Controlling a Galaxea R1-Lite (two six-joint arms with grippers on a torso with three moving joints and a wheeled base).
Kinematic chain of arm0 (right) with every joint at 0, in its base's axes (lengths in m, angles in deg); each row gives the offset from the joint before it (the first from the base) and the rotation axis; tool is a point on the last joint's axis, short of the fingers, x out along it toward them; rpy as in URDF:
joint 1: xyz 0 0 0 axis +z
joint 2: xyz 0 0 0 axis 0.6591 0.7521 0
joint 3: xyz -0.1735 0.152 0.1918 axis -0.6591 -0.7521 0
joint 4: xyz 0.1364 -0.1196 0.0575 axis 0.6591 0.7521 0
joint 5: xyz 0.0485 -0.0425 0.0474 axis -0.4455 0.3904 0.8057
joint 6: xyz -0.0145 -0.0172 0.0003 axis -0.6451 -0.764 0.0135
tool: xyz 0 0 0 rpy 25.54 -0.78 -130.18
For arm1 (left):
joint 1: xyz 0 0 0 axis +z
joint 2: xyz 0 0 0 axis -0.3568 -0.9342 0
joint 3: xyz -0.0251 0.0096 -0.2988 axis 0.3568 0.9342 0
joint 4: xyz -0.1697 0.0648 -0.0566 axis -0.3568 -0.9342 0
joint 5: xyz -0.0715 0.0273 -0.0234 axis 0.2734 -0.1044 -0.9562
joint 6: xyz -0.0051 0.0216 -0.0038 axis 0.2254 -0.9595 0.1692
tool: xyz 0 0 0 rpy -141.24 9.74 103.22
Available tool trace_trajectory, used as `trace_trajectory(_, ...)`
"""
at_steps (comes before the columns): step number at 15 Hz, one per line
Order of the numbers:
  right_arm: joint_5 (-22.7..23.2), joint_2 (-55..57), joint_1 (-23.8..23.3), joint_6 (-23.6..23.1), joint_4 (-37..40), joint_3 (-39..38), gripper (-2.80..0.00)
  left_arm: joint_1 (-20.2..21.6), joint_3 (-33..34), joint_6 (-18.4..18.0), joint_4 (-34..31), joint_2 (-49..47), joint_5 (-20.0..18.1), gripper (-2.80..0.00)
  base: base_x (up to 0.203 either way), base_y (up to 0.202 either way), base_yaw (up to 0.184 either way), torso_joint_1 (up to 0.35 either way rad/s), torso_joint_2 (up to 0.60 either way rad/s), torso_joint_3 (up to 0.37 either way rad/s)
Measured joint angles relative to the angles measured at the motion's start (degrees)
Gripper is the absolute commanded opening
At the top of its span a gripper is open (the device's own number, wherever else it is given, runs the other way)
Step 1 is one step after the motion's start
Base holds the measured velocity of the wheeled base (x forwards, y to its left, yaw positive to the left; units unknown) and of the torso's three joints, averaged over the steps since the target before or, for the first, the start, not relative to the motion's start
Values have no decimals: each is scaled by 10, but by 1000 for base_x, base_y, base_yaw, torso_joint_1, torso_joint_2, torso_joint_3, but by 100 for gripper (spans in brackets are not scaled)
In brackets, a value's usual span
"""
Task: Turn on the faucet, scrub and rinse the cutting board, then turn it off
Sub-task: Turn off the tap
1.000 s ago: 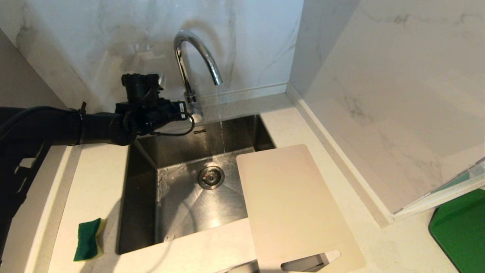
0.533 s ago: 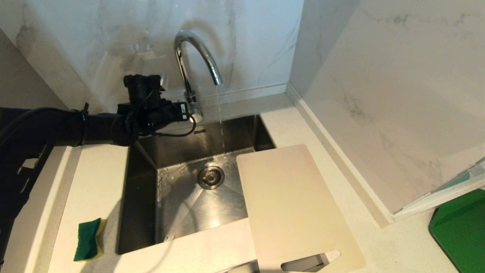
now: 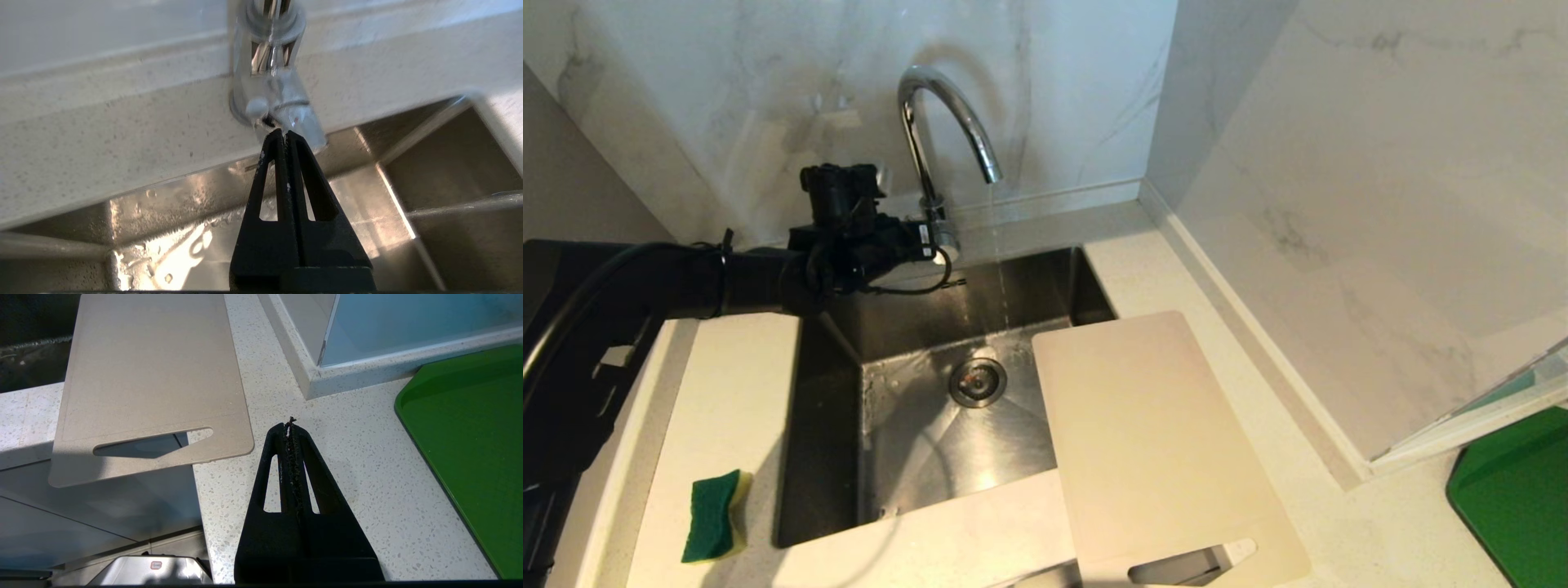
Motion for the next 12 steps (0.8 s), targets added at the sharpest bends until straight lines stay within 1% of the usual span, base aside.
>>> trace_trajectory(3, 0, 0, 0, 0, 0, 0, -280, 10, -7, -2, 3, -12, -1, -280, 0, 0, 0, 0, 0, 0)
trace_trajectory(7, 0, 0, 0, 0, 0, 0, -280, 19, -11, -3, 34, -28, -3, -280, 0, 0, 0, 0, 0, 0)
trace_trajectory(10, 0, 0, 0, 0, 0, 0, -280, 20, -10, -3, 28, -29, 3, -280, 0, 0, 0, 0, 0, 0)
trace_trajectory(12, 0, 0, 0, 0, 0, 0, -280, 20, 5, -3, 13, -19, 5, -280, 0, 0, 0, 0, 0, 0)
